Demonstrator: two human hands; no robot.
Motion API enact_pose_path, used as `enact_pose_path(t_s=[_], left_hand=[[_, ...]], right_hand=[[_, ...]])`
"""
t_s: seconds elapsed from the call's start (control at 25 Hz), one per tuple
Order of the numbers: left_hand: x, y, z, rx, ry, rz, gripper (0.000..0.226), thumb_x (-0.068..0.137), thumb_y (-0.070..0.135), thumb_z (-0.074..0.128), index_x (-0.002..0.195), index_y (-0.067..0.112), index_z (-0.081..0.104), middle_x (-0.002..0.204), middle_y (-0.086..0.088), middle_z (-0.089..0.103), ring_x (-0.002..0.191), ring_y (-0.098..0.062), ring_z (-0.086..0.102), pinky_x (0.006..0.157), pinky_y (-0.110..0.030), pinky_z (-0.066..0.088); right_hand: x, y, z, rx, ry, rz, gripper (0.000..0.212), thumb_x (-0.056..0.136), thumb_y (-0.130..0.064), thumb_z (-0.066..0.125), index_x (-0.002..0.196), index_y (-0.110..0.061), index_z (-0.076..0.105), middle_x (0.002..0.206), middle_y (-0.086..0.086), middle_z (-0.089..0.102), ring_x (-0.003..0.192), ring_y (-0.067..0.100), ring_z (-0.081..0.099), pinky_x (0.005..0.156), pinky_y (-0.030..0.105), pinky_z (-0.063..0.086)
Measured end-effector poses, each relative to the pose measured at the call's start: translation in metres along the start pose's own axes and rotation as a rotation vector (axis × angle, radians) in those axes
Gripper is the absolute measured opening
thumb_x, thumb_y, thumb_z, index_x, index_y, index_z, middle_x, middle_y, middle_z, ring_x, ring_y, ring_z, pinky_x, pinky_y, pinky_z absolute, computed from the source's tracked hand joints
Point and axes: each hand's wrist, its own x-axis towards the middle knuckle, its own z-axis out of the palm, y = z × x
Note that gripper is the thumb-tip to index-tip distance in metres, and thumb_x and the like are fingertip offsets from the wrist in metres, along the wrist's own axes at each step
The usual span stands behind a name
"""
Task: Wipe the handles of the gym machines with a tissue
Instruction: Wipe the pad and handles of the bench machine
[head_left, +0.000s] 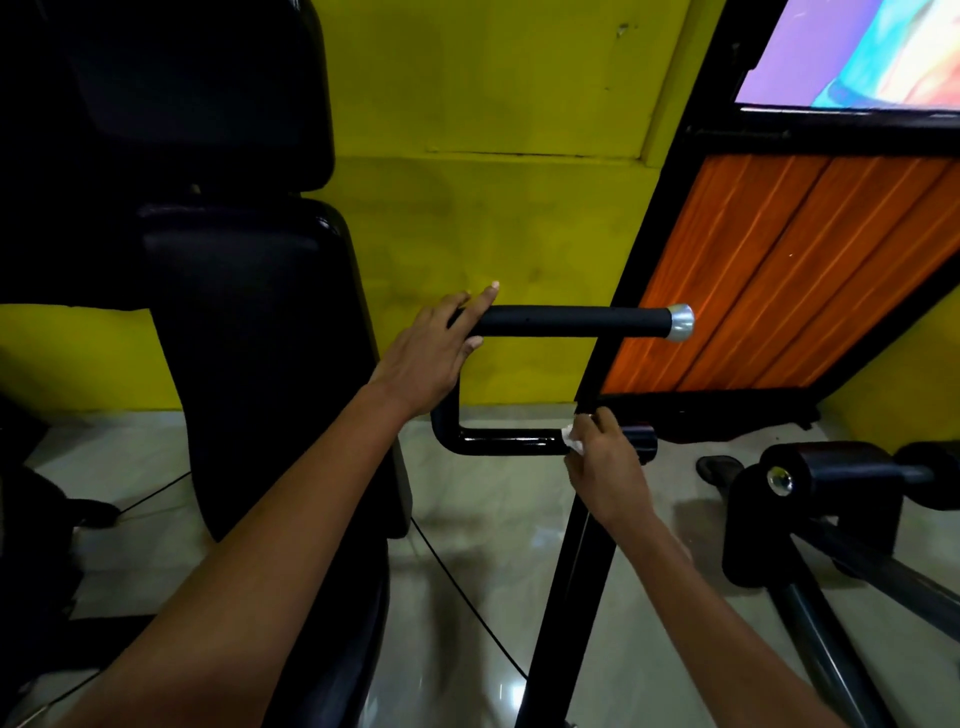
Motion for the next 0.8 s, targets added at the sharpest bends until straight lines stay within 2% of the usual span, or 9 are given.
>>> enact_pose_path(t_s=[0.12, 0.2, 0.36, 0.52, 0.6, 0.72, 0.8], left_hand=[[-0.015, 0.004, 0.005, -0.002, 0.070, -0.030, 0.065, 0.102, 0.033, 0.035, 0.153, 0.023, -0.005, 0.156, -0.008, 0.021, 0.115, -0.031, 0.047, 0.088, -0.044, 0.048], [-0.033, 0.005, 0.013, -0.040, 0.104, -0.082, 0.069, 0.102, 0.034, 0.034, 0.152, 0.021, -0.010, 0.160, -0.005, 0.009, 0.123, -0.030, 0.044, 0.090, -0.041, 0.049], [-0.061, 0.010, 0.033, -0.045, 0.143, -0.154, 0.073, 0.101, 0.036, 0.036, 0.151, 0.022, -0.016, 0.160, 0.001, -0.014, 0.131, -0.030, 0.041, 0.084, -0.044, 0.053], [-0.065, 0.008, 0.041, -0.037, 0.162, -0.197, 0.081, 0.099, 0.034, 0.041, 0.148, 0.026, -0.022, 0.158, 0.006, -0.020, 0.126, -0.029, 0.043, 0.080, -0.043, 0.052], [-0.065, 0.004, 0.041, -0.021, 0.162, -0.187, 0.082, 0.098, 0.035, 0.042, 0.148, 0.027, -0.024, 0.159, 0.007, -0.019, 0.124, -0.029, 0.044, 0.081, -0.042, 0.051], [-0.068, 0.001, 0.038, -0.012, 0.157, -0.163, 0.077, 0.098, 0.041, 0.034, 0.148, 0.029, -0.022, 0.159, 0.008, -0.016, 0.127, -0.026, 0.041, 0.084, -0.041, 0.051], [-0.070, 0.001, 0.037, 0.004, 0.152, -0.146, 0.073, 0.097, 0.044, 0.028, 0.148, 0.029, -0.022, 0.159, 0.008, -0.016, 0.130, -0.024, 0.039, 0.086, -0.040, 0.050]], right_hand=[[0.005, -0.006, -0.022, 0.128, 0.166, 0.054, 0.014, 0.079, 0.000, 0.065, 0.091, -0.003, 0.058, 0.099, 0.011, 0.051, 0.073, 0.026, 0.055, 0.060, 0.026, 0.037], [0.019, -0.020, -0.041, 0.173, 0.287, 0.029, 0.011, 0.082, -0.006, 0.064, 0.091, -0.007, 0.058, 0.095, 0.008, 0.052, 0.072, 0.022, 0.054, 0.058, 0.028, 0.040], [0.054, -0.065, -0.067, 0.169, 0.393, -0.179, 0.006, 0.088, -0.010, 0.060, 0.094, -0.009, 0.059, 0.094, 0.006, 0.056, 0.076, 0.019, 0.053, 0.057, 0.025, 0.039], [0.084, -0.103, -0.061, -0.106, 0.402, -0.419, 0.010, 0.086, -0.010, 0.062, 0.096, -0.008, 0.062, 0.093, 0.010, 0.061, 0.077, 0.026, 0.055, 0.054, 0.030, 0.043], [0.097, -0.110, -0.051, -0.229, 0.362, -0.491, 0.014, 0.083, -0.009, 0.066, 0.096, -0.008, 0.063, 0.096, 0.010, 0.064, 0.081, 0.028, 0.057, 0.059, 0.031, 0.046], [0.106, -0.107, -0.044, -0.184, 0.231, -0.561, 0.027, 0.076, 0.000, 0.068, 0.103, -0.004, 0.064, 0.107, 0.014, 0.068, 0.095, 0.033, 0.064, 0.075, 0.035, 0.053], [0.105, -0.101, -0.047, -0.163, 0.169, -0.615, 0.028, 0.080, -0.002, 0.061, 0.108, -0.005, 0.065, 0.116, 0.015, 0.066, 0.101, 0.031, 0.063, 0.080, 0.036, 0.054]])
